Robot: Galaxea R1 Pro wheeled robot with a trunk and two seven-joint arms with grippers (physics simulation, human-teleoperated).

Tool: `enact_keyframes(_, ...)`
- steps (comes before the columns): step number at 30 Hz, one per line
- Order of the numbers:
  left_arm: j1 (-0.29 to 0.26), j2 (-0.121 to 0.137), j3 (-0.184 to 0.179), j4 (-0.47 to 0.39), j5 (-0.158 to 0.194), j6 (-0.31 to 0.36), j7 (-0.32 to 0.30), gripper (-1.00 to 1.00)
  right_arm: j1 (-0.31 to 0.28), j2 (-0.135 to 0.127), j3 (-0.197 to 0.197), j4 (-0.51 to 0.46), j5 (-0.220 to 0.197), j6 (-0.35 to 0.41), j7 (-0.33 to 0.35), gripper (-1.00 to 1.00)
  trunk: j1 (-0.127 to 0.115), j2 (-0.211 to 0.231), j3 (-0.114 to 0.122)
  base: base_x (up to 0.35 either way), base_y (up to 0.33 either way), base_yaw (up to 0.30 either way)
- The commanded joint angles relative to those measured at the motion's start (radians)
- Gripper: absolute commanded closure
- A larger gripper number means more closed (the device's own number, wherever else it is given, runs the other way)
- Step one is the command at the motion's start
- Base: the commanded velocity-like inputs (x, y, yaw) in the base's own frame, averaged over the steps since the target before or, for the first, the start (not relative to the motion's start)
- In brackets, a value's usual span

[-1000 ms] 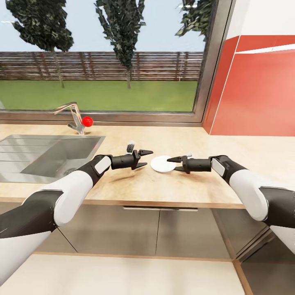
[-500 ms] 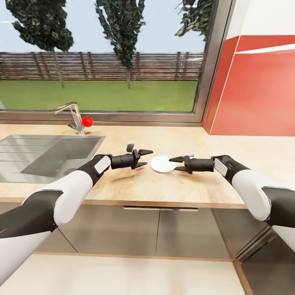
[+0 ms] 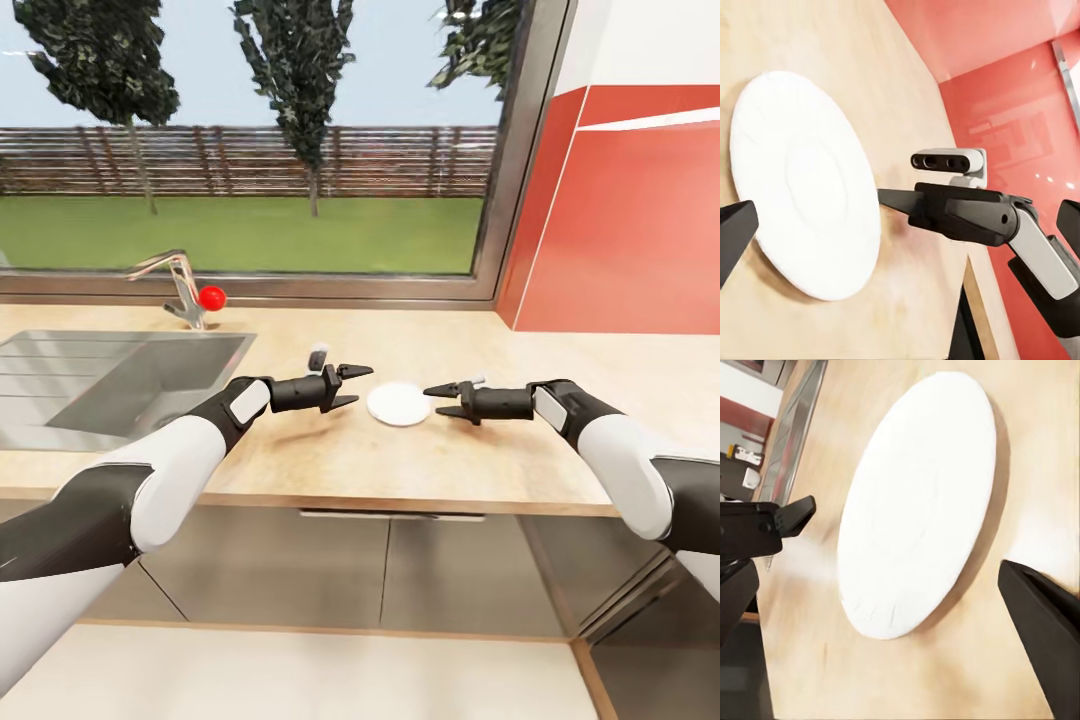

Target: Set up a coffee station on the kitchen countertop: keep the coffee maker on the countertop, move the bottle of coffee from the kitchen shelf to the counter next to the coffee maker, place a paper coffee filter on top of the coffee maker, put the saucer next to the coffee maker with the coffee cup on the saucer, and place the electric kettle next to the coffee maker.

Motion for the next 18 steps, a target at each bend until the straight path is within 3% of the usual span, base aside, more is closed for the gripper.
enact_keyframes(1, -0.001, 0.000, 0.003, 0.000, 0.000, 0.005, -0.001, -1.00, 0.000, 0.000, 0.009, 0.000, 0.002, 0.004, -0.001, -1.00, 0.000, 0.000, -0.001, 0.141, 0.000, 0.000)
enact_keyframes(18, -0.001, 0.000, 0.003, 0.002, 0.000, 0.005, -0.001, -1.00, 0.000, 0.001, 0.008, 0.000, 0.000, 0.004, -0.001, -1.00, 0.000, 0.000, -0.001, 0.068, 0.000, 0.000)
